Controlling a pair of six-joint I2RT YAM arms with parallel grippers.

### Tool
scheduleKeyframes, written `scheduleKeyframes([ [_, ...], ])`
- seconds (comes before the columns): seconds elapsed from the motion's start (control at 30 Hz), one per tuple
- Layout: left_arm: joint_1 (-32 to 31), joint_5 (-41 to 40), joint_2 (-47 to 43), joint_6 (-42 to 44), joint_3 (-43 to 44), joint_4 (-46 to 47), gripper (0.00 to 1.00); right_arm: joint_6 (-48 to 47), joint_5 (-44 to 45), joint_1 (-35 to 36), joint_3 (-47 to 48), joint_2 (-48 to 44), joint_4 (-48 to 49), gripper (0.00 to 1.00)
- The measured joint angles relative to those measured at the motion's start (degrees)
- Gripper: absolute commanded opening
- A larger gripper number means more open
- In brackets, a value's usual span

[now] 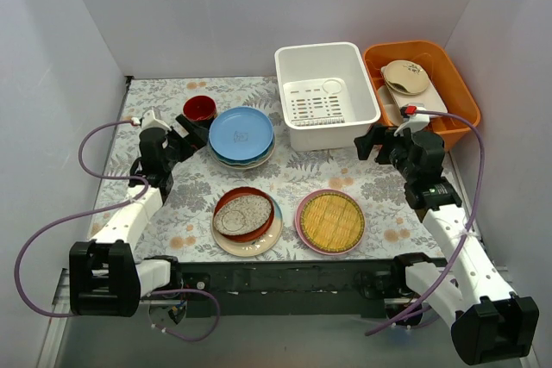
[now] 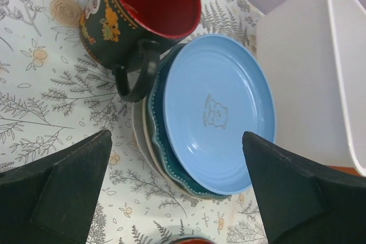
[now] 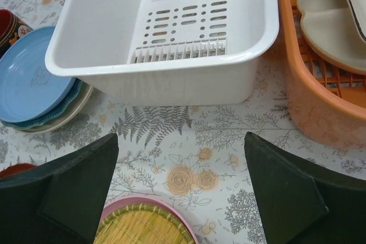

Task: Place the plates into the plastic bin on the countertop
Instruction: Pick up the plate from the corner of the board.

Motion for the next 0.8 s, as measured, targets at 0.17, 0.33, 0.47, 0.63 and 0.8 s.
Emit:
scheduleKeyframes([
  [0.17,0.2,3.4,-2.6,1.0,0.6,-1.3,0.98,0.0,-1.6,0.0,0.8,-1.4,-4.2,0.98],
  [0.33,0.2,6.3,-2.7,1.8,3.1,-3.4,0.98,0.2,-2.8,0.0,1.0,-2.7,-6.4,0.98],
  [0.47,0.2,10.3,-2.7,2.9,4.1,-4.6,0.98,0.3,-3.1,0.0,1.9,-2.8,-8.2,0.98],
  [0.63,0.2,15.2,-2.7,4.2,4.3,-5.2,0.98,0.2,-5.0,0.0,2.7,-2.7,-10.6,0.95],
  [0.8,0.2,20.9,-3.0,5.4,4.7,-6.5,0.98,0.2,-7.6,0.0,2.8,-2.3,-13.1,0.93],
])
